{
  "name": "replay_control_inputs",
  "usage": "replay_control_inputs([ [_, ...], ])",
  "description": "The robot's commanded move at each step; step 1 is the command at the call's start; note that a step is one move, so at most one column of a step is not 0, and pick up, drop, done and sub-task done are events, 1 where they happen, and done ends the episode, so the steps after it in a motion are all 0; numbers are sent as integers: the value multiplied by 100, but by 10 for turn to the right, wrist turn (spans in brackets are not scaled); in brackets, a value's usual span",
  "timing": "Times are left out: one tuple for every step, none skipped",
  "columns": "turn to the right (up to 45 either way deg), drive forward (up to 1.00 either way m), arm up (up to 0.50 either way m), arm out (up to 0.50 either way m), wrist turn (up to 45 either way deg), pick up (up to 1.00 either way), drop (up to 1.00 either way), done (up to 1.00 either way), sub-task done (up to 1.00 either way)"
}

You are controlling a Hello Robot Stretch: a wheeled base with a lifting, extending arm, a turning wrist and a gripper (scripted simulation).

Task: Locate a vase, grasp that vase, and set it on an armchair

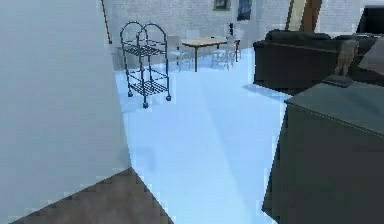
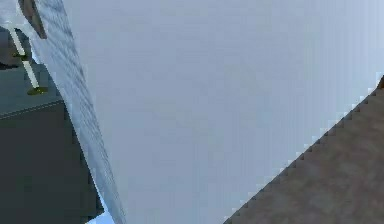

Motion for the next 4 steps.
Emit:
replay_control_inputs([
  [0, 100, 0, 0, 0, 0, 0, 0, 0],
  [120, 0, 0, 0, 0, 0, 0, 0, 0],
  [0, 100, 0, 0, 0, 0, 0, 0, 0],
  [0, 100, 0, 0, 0, 0, 0, 0, 0],
])
